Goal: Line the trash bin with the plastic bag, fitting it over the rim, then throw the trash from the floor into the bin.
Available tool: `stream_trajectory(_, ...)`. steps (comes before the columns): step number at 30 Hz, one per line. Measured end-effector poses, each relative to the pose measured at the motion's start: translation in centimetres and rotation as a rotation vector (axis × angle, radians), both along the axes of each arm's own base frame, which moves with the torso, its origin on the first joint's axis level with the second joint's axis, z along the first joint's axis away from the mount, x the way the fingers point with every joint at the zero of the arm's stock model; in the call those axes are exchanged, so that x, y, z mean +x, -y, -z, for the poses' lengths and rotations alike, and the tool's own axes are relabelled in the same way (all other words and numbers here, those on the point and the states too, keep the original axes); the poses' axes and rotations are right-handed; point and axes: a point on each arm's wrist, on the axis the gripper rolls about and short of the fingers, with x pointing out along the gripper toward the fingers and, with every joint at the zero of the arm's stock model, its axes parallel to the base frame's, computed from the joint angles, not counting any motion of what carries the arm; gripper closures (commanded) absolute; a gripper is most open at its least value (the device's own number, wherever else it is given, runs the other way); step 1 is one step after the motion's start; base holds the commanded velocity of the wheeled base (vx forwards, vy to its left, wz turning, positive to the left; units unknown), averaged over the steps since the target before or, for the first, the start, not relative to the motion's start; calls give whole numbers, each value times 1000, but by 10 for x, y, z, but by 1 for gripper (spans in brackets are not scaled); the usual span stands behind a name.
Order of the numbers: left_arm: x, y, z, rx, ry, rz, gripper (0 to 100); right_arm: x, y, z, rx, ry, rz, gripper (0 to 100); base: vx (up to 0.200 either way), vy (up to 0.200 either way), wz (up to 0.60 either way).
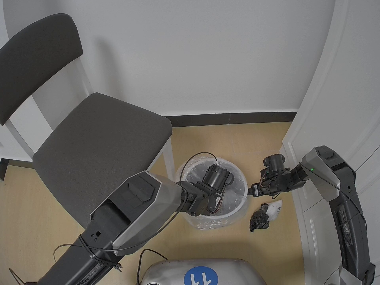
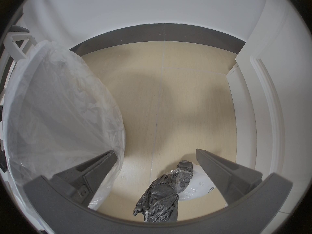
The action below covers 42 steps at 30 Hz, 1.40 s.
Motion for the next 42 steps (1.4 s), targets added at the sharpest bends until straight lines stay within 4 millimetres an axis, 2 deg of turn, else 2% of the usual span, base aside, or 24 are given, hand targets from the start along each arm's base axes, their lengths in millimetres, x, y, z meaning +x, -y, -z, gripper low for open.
stream_trajectory(10, -9, 14, 8, -37, 2, 7, 0, 0, 0, 0, -1, -1, 1, 0, 0, 0, 0)
stream_trajectory(22, -52, 48, -1, -69, -20, 82, 0, 0, 0, 0, -3, 0, 2, 0, 0, 0, 0)
stream_trajectory(28, -59, 50, -3, -82, -30, 77, 0, 0, 0, 0, -3, 0, 3, 0, 0, 0, 0)
stream_trajectory(34, -51, 42, -7, -86, -24, 48, 0, 0, 0, 0, -3, 2, 3, 0, 0, 0, 0)
stream_trajectory(42, -20, 15, -8, -102, -18, -26, 0, 0, 0, 0, -2, 3, 3, 0, 0, 0, 0)
